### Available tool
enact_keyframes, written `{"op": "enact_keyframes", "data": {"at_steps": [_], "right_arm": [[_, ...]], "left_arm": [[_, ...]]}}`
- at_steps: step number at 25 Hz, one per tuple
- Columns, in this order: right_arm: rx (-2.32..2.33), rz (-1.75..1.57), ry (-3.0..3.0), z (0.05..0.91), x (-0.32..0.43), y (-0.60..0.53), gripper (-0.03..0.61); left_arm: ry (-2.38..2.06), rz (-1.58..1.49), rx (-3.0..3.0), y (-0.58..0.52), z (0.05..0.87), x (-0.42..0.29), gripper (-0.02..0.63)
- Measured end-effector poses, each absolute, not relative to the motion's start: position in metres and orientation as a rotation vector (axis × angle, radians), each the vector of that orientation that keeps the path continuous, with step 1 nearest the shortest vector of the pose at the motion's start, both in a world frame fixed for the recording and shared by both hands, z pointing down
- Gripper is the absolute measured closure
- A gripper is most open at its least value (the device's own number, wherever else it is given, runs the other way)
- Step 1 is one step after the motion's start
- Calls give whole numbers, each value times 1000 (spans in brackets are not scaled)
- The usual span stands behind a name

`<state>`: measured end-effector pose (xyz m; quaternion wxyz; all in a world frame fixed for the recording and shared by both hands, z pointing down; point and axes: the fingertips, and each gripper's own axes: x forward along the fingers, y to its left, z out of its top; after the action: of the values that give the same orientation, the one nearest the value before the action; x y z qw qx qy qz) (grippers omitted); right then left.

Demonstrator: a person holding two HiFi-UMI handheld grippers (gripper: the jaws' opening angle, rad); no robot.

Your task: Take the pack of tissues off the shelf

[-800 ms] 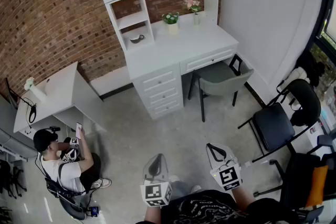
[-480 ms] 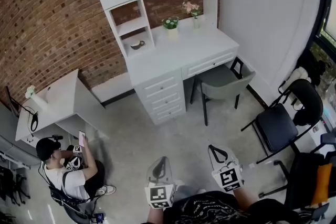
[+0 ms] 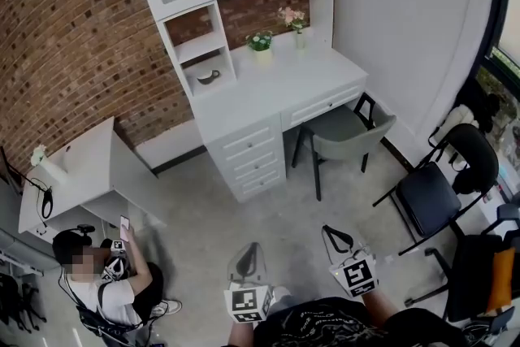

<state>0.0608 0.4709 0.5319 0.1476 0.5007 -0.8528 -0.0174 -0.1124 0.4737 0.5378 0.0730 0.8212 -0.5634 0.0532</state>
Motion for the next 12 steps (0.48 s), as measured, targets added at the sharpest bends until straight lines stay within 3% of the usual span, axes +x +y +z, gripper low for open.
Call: {"op": "enact_keyframes", "data": {"at_steps": [12], "right_arm": [[1493,-30,-2412,535,16,438,574]], "left_arm": [[-1592,175,2575,432,533,-143,601]]}}
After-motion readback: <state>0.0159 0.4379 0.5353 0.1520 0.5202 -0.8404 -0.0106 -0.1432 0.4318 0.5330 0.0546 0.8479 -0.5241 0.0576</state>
